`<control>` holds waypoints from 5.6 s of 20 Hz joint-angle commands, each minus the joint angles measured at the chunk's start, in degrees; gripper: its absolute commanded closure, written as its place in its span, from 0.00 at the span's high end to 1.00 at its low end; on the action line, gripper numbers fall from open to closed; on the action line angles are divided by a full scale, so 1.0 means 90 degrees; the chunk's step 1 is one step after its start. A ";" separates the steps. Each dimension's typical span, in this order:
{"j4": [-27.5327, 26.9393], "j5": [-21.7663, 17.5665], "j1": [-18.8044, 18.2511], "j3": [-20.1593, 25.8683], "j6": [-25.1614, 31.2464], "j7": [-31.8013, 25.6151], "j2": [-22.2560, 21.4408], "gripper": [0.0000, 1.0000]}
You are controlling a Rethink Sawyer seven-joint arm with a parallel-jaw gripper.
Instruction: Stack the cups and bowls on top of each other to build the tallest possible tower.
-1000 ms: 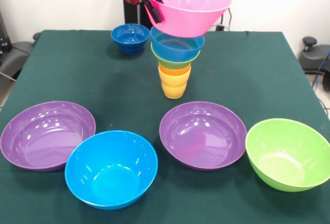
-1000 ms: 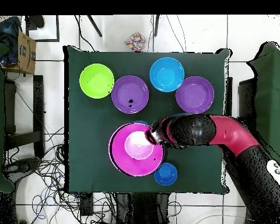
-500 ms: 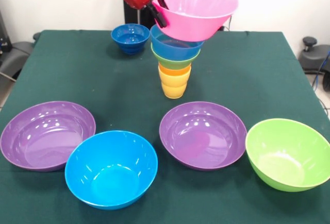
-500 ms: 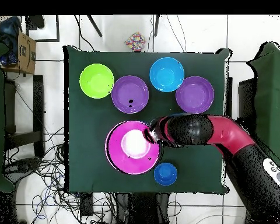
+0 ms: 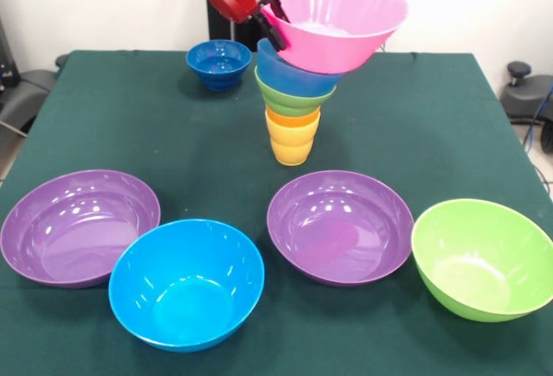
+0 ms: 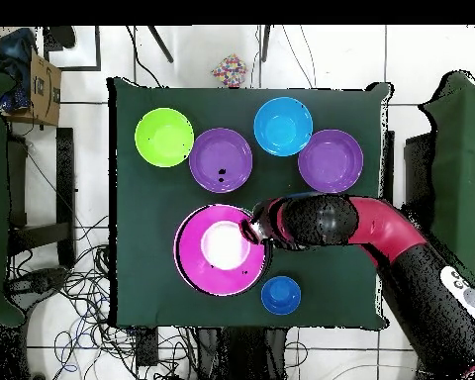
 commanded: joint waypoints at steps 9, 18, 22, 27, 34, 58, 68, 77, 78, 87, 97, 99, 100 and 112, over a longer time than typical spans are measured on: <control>-0.0717 -0.0253 0.0340 -0.0090 0.0144 -0.0322 0.0461 0.00; -0.0873 -0.0222 0.0447 -0.0096 0.0475 -0.0317 0.0432 0.00; -0.0824 -0.0190 0.0473 -0.0119 0.0656 -0.0260 0.0267 0.00; -0.0884 -0.0242 0.0552 -0.0187 0.0784 -0.0271 0.0207 0.00; -0.0886 -0.0199 0.0611 -0.0197 0.1056 -0.0210 -0.0045 0.00; -0.0862 0.0097 0.0616 -0.0087 0.1281 -0.0102 -0.0533 0.00; -0.1011 -0.0169 0.0652 -0.0204 0.0809 -0.0175 -0.0051 0.00; -0.1101 -0.0396 0.0628 -0.0232 0.0533 -0.0263 0.0240 0.00; -0.1103 -0.0406 0.0617 -0.0228 0.0527 -0.0274 0.0255 0.00; -0.1105 -0.0467 0.0557 -0.0148 0.0508 -0.0259 0.0315 0.00; -0.1085 -0.0550 0.0463 -0.0103 0.0383 -0.0354 0.0393 0.00; -0.1083 -0.0556 0.0448 -0.0108 0.0378 -0.0371 0.0405 0.00; -0.1070 -0.0559 0.0434 -0.0113 0.0376 -0.0380 0.0409 0.00; -0.0740 -0.0070 0.0388 0.0078 0.0991 -0.0046 -0.0488 0.00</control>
